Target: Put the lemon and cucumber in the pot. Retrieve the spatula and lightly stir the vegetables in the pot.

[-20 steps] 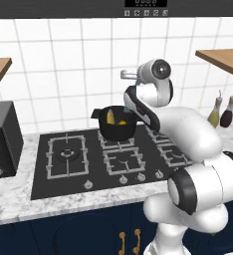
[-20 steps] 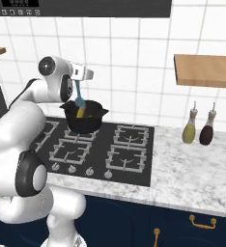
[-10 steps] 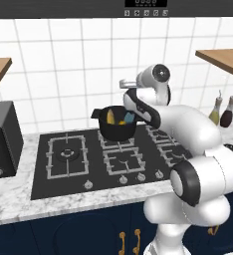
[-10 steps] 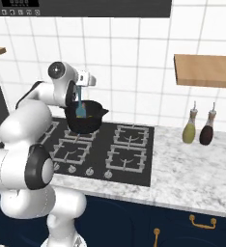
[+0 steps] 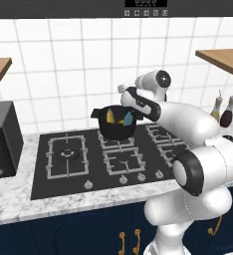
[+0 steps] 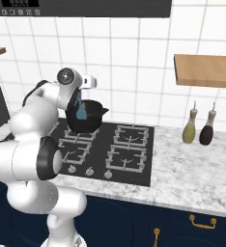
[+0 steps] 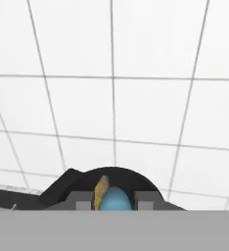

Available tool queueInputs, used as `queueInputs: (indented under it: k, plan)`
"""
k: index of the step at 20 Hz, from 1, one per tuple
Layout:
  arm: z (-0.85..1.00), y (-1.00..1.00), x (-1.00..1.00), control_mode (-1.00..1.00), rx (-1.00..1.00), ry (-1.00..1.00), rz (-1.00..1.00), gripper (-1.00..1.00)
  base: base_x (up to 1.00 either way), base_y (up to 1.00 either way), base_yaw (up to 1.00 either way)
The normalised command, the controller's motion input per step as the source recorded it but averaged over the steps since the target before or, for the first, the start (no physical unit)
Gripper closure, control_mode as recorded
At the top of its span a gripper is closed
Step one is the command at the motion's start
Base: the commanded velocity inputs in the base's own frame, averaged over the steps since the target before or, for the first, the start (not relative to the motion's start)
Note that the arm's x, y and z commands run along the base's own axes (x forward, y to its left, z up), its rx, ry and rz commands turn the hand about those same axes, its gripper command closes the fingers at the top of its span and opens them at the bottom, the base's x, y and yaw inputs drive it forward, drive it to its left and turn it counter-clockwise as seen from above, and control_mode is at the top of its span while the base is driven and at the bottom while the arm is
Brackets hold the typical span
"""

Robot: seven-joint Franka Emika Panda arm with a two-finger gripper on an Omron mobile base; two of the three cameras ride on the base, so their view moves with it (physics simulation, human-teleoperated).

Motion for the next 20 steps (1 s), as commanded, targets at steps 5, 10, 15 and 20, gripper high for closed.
queueInputs:
  k: [5, 10, 15, 20]
  plan:
    - [0.4, 0.0, -0.22, -1.0, -0.04, -0.22, 0.06, 1.0, 0.0, 0.0, 0.0]
    - [0.5, -0.01, -0.21, -1.0, -0.07, -0.07, 0.0, 1.0, 0.0, 0.0, 0.0]
    - [0.21, 0.03, 0.25, -1.0, -0.03, 0.02, 0.0, 1.0, 0.0, 0.0, 0.0]
    - [-0.12, 0.16, 0.7, -1.0, 0.0, 0.18, 0.0, 1.0, 0.0, 0.0, 0.0]
